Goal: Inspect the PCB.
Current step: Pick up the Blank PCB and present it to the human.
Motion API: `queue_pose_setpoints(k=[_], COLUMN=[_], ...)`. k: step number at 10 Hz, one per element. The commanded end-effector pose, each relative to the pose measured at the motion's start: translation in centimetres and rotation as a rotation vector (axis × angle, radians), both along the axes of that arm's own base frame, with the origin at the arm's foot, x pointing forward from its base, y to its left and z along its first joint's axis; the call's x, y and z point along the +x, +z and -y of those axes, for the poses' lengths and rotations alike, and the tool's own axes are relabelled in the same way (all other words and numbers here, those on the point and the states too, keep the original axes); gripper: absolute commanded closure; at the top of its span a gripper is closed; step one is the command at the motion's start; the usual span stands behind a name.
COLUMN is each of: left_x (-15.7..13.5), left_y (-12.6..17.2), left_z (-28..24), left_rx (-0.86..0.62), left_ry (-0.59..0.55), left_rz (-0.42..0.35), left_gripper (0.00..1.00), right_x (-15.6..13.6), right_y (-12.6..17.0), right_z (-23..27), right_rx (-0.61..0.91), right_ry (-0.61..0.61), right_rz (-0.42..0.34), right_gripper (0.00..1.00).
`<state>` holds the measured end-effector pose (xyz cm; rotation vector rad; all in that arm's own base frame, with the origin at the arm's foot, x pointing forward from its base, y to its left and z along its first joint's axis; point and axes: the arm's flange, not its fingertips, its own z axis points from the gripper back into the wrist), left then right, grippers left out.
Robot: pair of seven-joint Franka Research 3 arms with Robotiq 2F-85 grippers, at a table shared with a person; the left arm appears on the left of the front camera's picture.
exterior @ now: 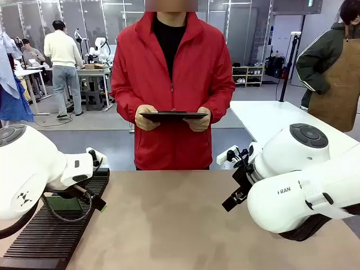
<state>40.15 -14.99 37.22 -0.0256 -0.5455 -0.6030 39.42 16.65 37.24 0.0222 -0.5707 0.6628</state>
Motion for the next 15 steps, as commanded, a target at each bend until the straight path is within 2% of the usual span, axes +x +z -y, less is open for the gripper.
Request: queue_pose_setpoints(k=[1,10,11,13,14,15], left_x=[0.0,0.0,0.5,0.8,0.9,0.8], left_y=[0.0,0.0,1.7,4.0,5.0,5.9], left_z=[0.0,0.0,-0.2,-1.3,-2.2,-3.0], left_rx=[0.0,0.0,-0.016,-0.125,-0.221,-0.322], left_ry=[0.0,-0.001,0.025,0.006,-0.012,-0.029], left_rz=[0.0,0.0,-0.018,-0.15,-0.228,-0.274], left_gripper=[0.0,0.0,0.0,0.0,0.0,0.0], right_x=[0.0,0.0,0.5,0.5,0.3,0.1], right_y=[0.0,0.0,1.7,4.4,5.7,6.7], right_z=[0.0,0.0,0.3,0.9,1.8,2.9], right_rx=[0.0,-0.001,0.002,0.081,0.15,0.229], right_ry=[0.0,0.001,-0.014,-0.004,0.003,0.006], right_rz=[0.0,0.0,-0.004,-0.054,-0.09,-0.139], right_gripper=[0.0,0.0,0.0,0.0,0.0,0.0])
